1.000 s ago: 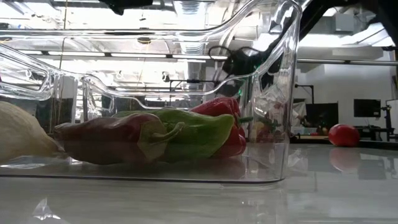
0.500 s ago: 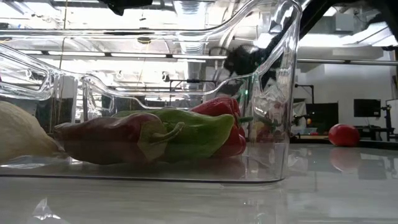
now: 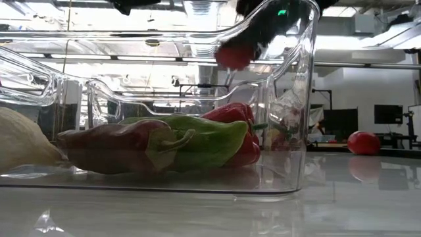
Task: Sort produce into baskets
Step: Put the red bell pepper into the bottom transparent bin
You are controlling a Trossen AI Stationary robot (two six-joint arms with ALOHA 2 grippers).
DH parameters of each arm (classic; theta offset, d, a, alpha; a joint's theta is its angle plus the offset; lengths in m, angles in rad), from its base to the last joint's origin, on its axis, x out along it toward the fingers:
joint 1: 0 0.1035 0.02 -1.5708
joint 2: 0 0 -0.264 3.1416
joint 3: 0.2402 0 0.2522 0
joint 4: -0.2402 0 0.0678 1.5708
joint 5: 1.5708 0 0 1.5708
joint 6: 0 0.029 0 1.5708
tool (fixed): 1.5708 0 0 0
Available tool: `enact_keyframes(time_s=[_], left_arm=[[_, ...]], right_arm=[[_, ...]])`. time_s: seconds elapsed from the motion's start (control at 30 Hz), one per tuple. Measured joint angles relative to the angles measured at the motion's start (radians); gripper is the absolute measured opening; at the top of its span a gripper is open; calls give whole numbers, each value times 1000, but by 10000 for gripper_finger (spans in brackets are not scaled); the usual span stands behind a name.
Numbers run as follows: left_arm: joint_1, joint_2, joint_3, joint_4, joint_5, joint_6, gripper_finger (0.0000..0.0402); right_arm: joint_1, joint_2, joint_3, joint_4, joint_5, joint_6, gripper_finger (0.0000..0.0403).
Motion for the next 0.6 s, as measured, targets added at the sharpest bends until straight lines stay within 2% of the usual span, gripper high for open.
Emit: enact_keyframes(time_s=[0.1, 0.23, 0.43, 0.53, 0.6], left_arm=[[0, -13, 16, 0, -1, -18, 178], [0, -47, 22, -9, -1, -62, 178], [0, -67, 22, -33, -2, -78, 178], [0, -67, 22, -33, -2, -60, 178], [0, -67, 22, -32, -2, -52, 178]], right_arm=[[125, 1, 0, 13, -28, 59, 349], [291, 43, 0, 87, -14, 99, 351], [469, 147, 0, 226, 147, 144, 351], [507, 191, -1, 231, 245, 191, 353], [510, 211, -1, 233, 266, 247, 358]])
